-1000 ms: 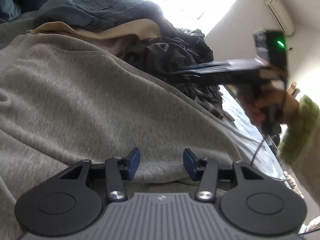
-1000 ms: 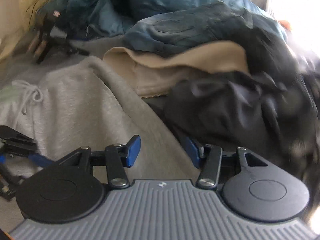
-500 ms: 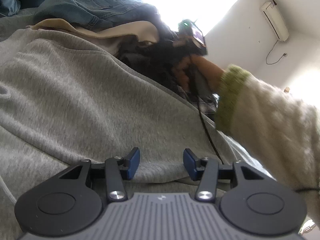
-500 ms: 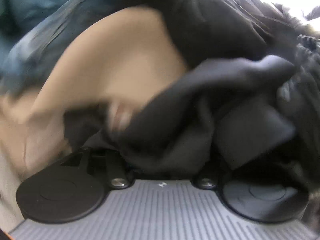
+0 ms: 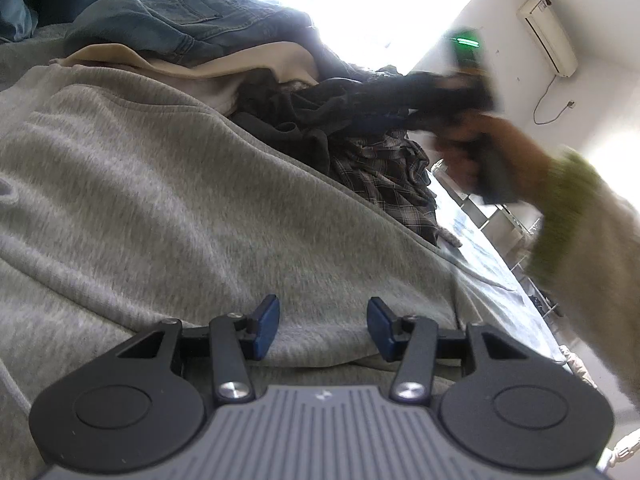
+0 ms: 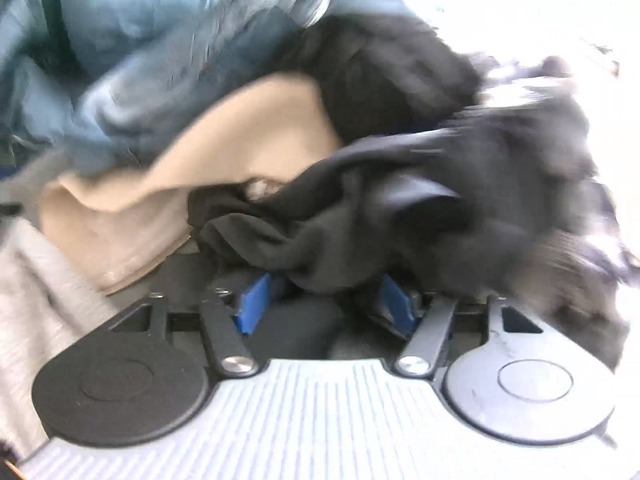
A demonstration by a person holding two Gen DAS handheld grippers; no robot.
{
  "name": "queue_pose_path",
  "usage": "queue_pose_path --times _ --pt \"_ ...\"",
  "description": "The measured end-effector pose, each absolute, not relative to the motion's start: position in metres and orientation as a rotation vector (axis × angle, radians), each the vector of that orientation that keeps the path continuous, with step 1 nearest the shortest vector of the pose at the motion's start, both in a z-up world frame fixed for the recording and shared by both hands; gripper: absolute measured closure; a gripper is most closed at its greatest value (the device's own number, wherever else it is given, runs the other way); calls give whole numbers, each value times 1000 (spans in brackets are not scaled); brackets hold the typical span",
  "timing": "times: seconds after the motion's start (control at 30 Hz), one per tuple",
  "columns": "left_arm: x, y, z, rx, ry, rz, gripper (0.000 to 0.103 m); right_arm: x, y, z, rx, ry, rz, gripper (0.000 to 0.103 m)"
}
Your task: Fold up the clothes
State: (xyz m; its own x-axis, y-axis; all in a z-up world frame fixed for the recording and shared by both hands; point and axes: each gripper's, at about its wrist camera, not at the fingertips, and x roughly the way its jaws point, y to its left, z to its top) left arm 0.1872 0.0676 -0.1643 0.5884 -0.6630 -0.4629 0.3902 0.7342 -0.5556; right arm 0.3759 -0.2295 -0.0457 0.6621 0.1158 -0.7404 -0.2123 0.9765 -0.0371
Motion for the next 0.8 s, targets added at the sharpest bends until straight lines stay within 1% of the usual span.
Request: queue_pose_path --times 0.03,0.13,0.23,0.27,0.3,0.4,0.57,0.8 --pt "187 68 -164 -422 706 -634 53 363 -243 -41 -94 826 168 38" --pt "186 67 -163 -419 705 -632 53 346 -285 -63 8 934 70 38" --pt "186 68 -164 -421 705 -632 53 347 -320 -103 93 1039 -21 39" --pt "186 68 -164 -422 705 -632 53 351 -326 -116 106 1043 -26 39" --pt "186 68 -164 -423 705 -632 53 355 -330 -127 115 1034 -30 37" --pt "187 69 -164 -424 705 -630 53 377 -330 -129 76 931 -42 36" --pt "188 69 -165 -426 702 -631 53 423 -344 -137 149 917 -100 36" --pt "188 68 -167 -425 697 -628 53 451 -359 -143 175 854 -136 36"
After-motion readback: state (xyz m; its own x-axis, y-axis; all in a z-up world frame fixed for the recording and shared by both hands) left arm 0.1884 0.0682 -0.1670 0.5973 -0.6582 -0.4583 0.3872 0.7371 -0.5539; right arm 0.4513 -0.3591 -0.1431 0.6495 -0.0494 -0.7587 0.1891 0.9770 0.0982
